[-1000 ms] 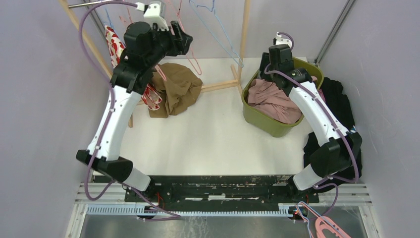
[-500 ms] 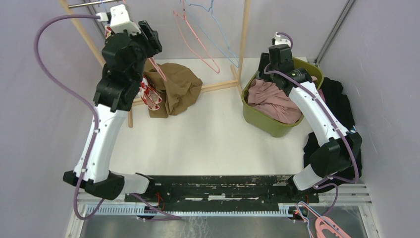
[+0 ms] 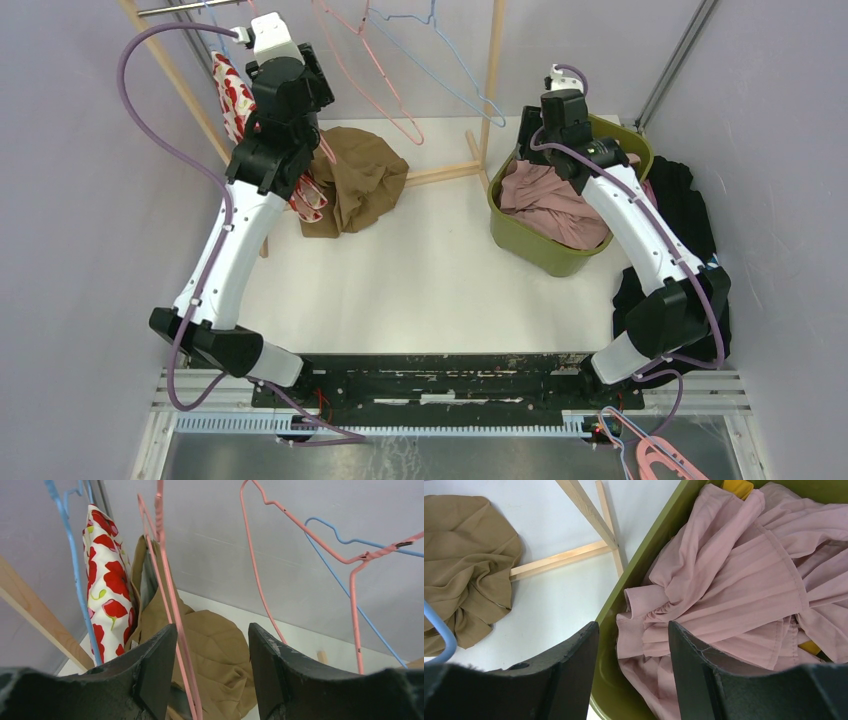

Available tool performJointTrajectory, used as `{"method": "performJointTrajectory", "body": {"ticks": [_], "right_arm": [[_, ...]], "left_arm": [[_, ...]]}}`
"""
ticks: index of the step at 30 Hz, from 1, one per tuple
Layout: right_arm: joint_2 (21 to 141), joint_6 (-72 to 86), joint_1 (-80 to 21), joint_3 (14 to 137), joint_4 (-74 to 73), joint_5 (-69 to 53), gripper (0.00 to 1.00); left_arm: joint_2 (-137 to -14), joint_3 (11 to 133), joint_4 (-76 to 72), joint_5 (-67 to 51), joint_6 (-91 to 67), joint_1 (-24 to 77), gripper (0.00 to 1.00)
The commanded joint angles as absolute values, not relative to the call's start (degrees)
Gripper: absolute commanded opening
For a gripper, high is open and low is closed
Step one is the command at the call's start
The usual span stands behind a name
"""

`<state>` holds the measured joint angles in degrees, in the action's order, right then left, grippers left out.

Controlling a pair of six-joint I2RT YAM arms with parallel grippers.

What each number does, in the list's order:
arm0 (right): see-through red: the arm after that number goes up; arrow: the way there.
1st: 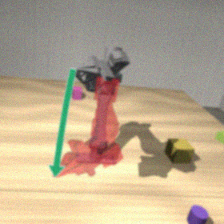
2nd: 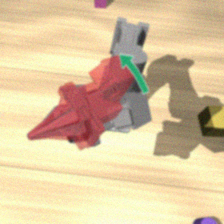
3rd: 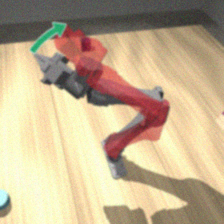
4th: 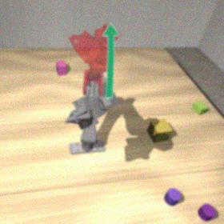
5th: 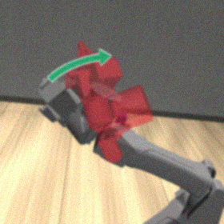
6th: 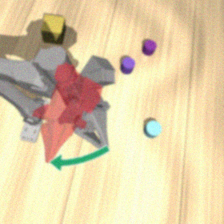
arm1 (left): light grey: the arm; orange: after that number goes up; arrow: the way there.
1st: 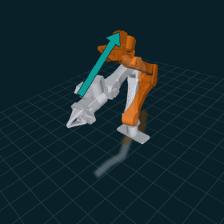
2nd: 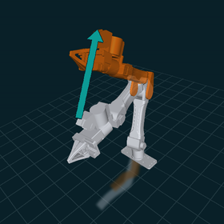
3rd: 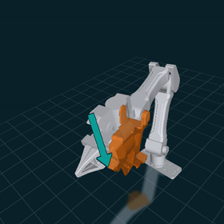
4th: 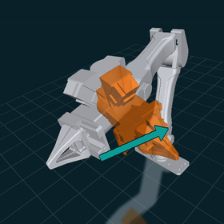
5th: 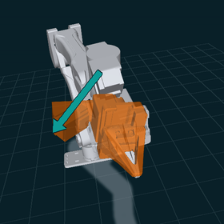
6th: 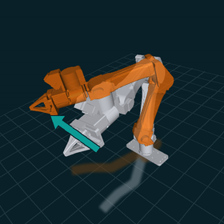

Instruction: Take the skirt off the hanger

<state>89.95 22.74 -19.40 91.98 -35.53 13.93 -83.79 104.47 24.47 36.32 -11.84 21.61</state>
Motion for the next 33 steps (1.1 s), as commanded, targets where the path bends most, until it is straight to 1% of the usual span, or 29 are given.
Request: {"method": "performJointTrajectory", "body": {"ticks": [1,10,21,22,24,25,26,28,29,33], "right_arm": [[89.67,22.45,-19.61,92.67,-32.76,13.62,0.59],[90.95,21.8,-19.62,95.69,-35.32,12.93,0.59],[90.09,21.28,-19.64,95.57,-36.74,12.75,0.53],[90.01,21.32,-19.68,95.31,-36.72,12.72,0.52],[89.99,21.31,-19.67,94.89,-36.57,12.57,0.51],[89.88,21.35,-19.72,94.73,-36.44,12.49,0.5],[89.86,21.31,-19.69,94.48,-36.31,12.44,0.49],[89.85,21.4,-19.67,93.87,-36.05,12.21,0.49],[89.93,21.44,-19.66,93.58,-35.95,12.11,0.49],[90.58,21.87,-19.69,92.65,-35.23,11.01,0.48]], "left_arm": [[-84.0,102.95,20.39,40.51,-8.26,20.47,0.62],[-87.64,100.69,18.25,37.41,-8.53,14.71,0.64],[-93.15,99.08,12.94,25.04,-8.48,10.52,0.63],[-93.49,99.2,12.68,24.18,-8.33,10.28,0.61],[-93.97,99.68,12.41,22.62,-7.71,10.17,0.5],[-94.09,99.99,12.48,22.17,-7.25,10.16,0.41],[-94.06,100.04,12.52,21.72,-7.03,10.11,0.28],[-93.63,99.93,12.57,21.11,-6.43,10.08,0.08],[-93.3,99.76,12.58,20.73,-5.94,10.03,0.04],[-91.26,98.38,12.6,17.51,-3.65,10.04,0.03]]}}
